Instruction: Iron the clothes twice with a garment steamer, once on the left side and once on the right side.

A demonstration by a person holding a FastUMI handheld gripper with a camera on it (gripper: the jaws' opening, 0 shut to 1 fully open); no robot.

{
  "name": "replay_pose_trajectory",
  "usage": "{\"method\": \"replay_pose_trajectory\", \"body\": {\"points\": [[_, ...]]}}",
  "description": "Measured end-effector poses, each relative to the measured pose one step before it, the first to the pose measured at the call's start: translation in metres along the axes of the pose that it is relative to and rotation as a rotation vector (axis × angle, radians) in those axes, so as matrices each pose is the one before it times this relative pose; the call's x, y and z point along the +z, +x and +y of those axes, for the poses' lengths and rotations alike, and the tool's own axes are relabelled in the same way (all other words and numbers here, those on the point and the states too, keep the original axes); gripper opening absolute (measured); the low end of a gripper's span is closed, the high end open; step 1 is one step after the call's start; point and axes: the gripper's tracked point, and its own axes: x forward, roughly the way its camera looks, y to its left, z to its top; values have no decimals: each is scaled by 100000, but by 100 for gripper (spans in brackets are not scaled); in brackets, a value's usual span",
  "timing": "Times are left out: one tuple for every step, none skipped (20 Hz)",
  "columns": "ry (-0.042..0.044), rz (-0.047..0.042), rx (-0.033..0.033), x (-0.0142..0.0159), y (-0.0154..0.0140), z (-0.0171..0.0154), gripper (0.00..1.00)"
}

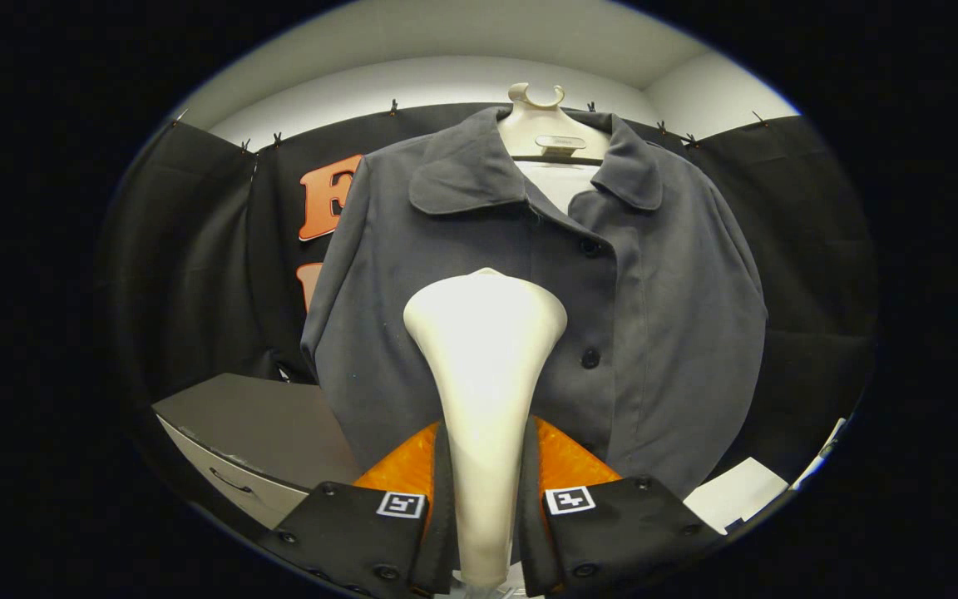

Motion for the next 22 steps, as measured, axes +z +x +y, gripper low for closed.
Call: {"method": "replay_pose_trajectory", "body": {"points": [[-298,935,441,-580,-64,-40,39],[-292,1211,472,-706,-41,-94,39],[-248,1088,622,-661,-60,-66,39],[-130,923,516,-564,-82,-84,39],[-41,579,289,-482,-25,-112,39],[-378,600,225,-509,129,-108,39],[-758,760,207,-500,167,-96,39],[-598,840,304,-581,-47,28,39],[-214,920,474,-651,-74,74,39],[-50,880,487,-635,-137,23,39],[-152,859,238,-622,-60,22,39],[-170,821,185,-629,-116,45,39],[-129,831,183,-639,29,-26,39],[-46,817,112,-482,139,-58,39],[51,628,-16,-518,-12,3,39],[-4,756,-281,-455,204,-56,39],[176,509,-353,-366,201,-10,39],[-4,557,-36,-331,-29,-81,39],[-38,359,57,-377,19,-13,39],[-64,232,19,-413,98,96,39],[-282,254,-146,-278,130,-40,39],[-120,160,-369,-299,-40,-218,39]]}}
